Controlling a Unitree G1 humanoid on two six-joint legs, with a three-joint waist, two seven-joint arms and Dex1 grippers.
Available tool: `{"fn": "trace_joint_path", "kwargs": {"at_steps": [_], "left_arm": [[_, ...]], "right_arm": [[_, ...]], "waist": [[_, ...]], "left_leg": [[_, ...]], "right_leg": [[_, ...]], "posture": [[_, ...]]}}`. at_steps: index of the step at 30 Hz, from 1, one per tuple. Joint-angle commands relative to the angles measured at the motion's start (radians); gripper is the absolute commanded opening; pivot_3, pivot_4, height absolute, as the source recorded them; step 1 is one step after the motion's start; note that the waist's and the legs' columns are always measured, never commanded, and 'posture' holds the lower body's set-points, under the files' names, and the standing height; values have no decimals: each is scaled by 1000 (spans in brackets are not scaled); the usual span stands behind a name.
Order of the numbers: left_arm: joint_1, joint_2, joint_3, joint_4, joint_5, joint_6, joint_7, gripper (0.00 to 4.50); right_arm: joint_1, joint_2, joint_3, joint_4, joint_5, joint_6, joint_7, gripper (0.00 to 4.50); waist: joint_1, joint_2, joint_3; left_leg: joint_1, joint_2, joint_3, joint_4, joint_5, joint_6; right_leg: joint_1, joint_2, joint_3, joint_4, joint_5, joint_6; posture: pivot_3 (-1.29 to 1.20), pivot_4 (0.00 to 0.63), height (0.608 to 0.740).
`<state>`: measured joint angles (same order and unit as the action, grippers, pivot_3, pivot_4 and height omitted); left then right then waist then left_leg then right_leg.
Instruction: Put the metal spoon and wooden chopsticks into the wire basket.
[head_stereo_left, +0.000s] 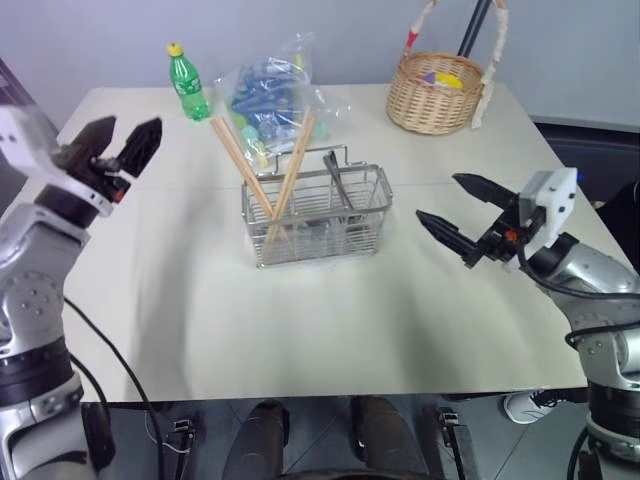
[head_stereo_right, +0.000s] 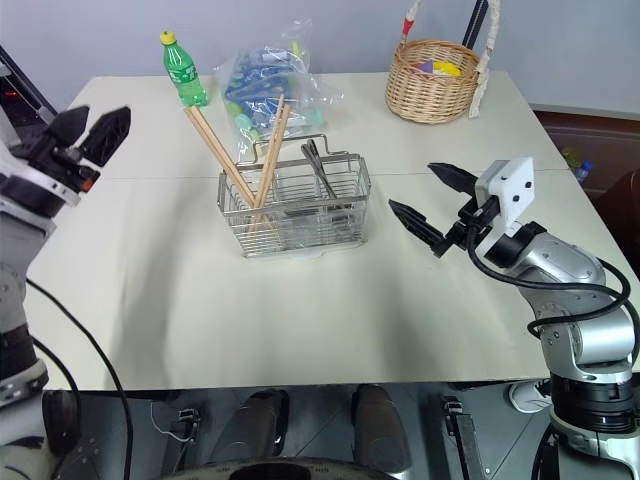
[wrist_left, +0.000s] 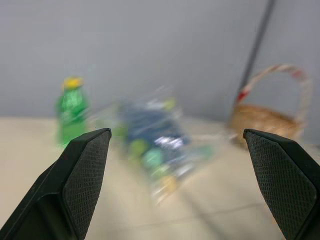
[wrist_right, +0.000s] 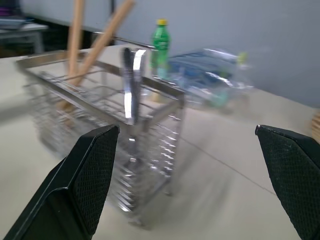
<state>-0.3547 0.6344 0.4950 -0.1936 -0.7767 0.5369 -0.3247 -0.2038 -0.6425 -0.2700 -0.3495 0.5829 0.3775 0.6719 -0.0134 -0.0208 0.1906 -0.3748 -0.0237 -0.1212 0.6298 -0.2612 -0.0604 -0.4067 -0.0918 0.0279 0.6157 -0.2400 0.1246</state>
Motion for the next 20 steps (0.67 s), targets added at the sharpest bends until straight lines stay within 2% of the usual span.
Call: {"fn": "trace_joint_path", "kwargs": {"at_steps": [1,5,10,15,20], "left_arm": [[72,-35,15,-30,86,-75,30,4450],[183,-101,-38,-40,190,-145,42,4450],[275,-179,-74,-106,229,-168,56,4450],[337,-199,-97,-193,155,-112,-13,4450],[390,-142,-72,-258,43,-45,-123,4450]], "right_arm": [[9,34,-35,12,-40,-61,-49,4500],[25,84,-51,65,-109,-123,-122,4500],[52,127,-50,58,-125,-138,-168,4500],[101,132,-38,20,-98,-111,-152,4500],[141,115,-42,-34,-46,-64,-118,4500]], "waist": [[0,0,0],[1,0,0],[2,0,0],[0,1,0],[-3,2,0]], "left_leg": [[0,0,0,0,0,0],[0,0,0,0,0,0],[0,0,0,0,0,0],[0,0,0,0,0,0],[0,1,0,0,0,0]], "right_leg": [[0,0,0,0,0,0],[0,0,0,0,0,0],[0,0,0,0,0,0],[0,0,0,0,0,0],[0,0,0,0,-2,-3]], "posture": [[0,150,740],[0,150,740],[0,150,740],[0,150,740],[0,150,740]]}}
